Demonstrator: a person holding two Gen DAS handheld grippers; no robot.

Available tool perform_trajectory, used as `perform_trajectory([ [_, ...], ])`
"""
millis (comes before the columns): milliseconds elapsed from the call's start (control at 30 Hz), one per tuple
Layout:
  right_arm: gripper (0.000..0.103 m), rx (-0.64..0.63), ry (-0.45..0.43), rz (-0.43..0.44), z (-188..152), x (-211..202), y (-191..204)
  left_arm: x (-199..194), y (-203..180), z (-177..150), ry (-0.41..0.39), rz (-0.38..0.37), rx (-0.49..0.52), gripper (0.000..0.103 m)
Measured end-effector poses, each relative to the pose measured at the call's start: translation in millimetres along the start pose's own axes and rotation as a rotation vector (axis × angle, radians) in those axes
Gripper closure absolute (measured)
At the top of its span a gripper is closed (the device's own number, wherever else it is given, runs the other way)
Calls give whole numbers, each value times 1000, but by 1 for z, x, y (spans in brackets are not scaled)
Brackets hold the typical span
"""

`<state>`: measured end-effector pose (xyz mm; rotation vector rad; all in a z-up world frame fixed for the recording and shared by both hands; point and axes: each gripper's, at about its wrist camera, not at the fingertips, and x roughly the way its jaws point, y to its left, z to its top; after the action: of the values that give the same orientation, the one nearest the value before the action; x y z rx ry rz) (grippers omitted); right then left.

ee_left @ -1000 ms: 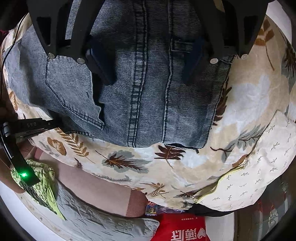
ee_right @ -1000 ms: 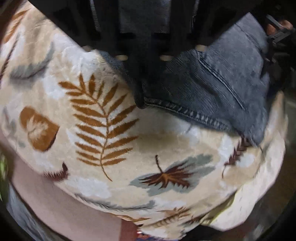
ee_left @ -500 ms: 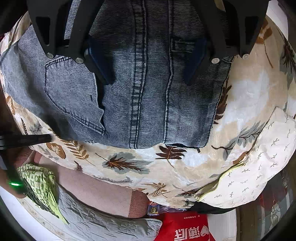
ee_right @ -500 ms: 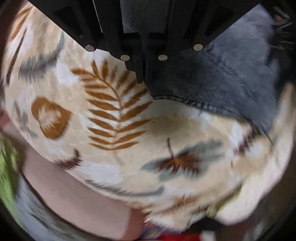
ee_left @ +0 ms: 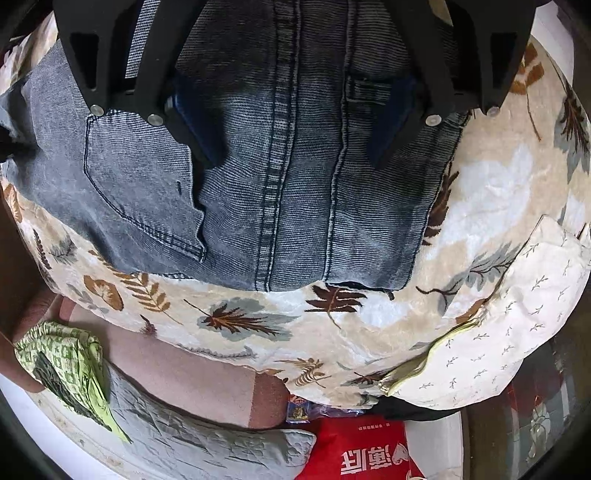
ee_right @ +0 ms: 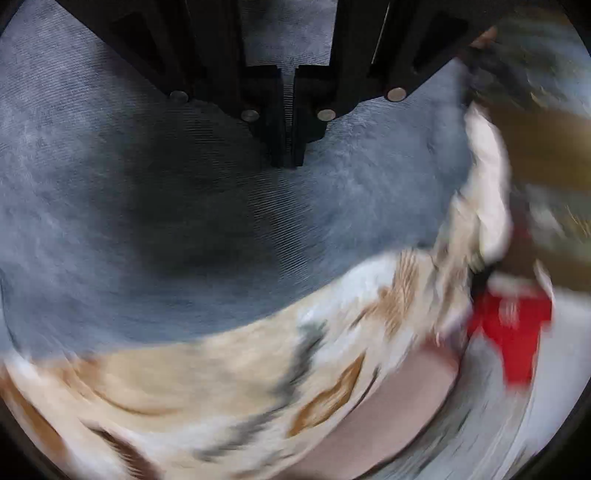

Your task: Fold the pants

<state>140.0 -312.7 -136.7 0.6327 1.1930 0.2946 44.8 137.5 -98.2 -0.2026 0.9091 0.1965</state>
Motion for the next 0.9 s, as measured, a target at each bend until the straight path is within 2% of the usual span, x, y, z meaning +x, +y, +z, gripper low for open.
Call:
perform_trajectory([
  [100,94,10,-101,62,-2,-37,-22,-3,1,-1,-3,7,-4,20],
  [167,86,106,-123,-2,-2,-43,-61,-7,-1,0,8,24,-2,20],
  [200,90,183,-96,56,-3,-39,-87,-10,-2,1,14,29,-4,20],
  [233,90,238,-103,149,-5,-46,-102,-15,-3,2,15,26,-6,20],
  [300,87,193,-162,118,-11,-72,-97,-27,-5,2,-3,20,-16,20],
  [367,87,147,-234,187,-20,-98,-91,-41,-6,1,-33,18,-31,20],
  [400,85,151,-260,233,-27,-109,-94,-46,-7,0,-41,13,-31,20],
  [433,80,157,-270,238,-32,-115,-98,-48,-8,-2,-44,18,-28,20],
  [467,78,171,-264,211,-36,-117,-107,-46,-9,-3,-36,26,-22,20],
  [533,73,243,-210,90,-42,-106,-132,-34,-14,-7,23,45,16,20],
  [567,75,295,-193,123,-44,-102,-147,-22,-16,-10,84,70,48,20],
  [600,75,352,-211,193,-46,-106,-157,-19,-17,-12,98,80,63,19],
  [633,75,360,-212,195,-45,-112,-157,-23,-16,-10,83,75,55,20],
  [700,75,275,-267,132,-44,-134,-141,-31,-14,-6,63,56,27,20],
  [800,73,225,-297,180,-47,-143,-129,-37,-13,-2,32,27,11,20],
  [867,54,217,-245,85,-52,-127,-135,-21,-12,-6,84,69,57,19],
  [900,55,218,-199,52,-51,-117,-146,-13,-9,-9,111,69,66,17],
])
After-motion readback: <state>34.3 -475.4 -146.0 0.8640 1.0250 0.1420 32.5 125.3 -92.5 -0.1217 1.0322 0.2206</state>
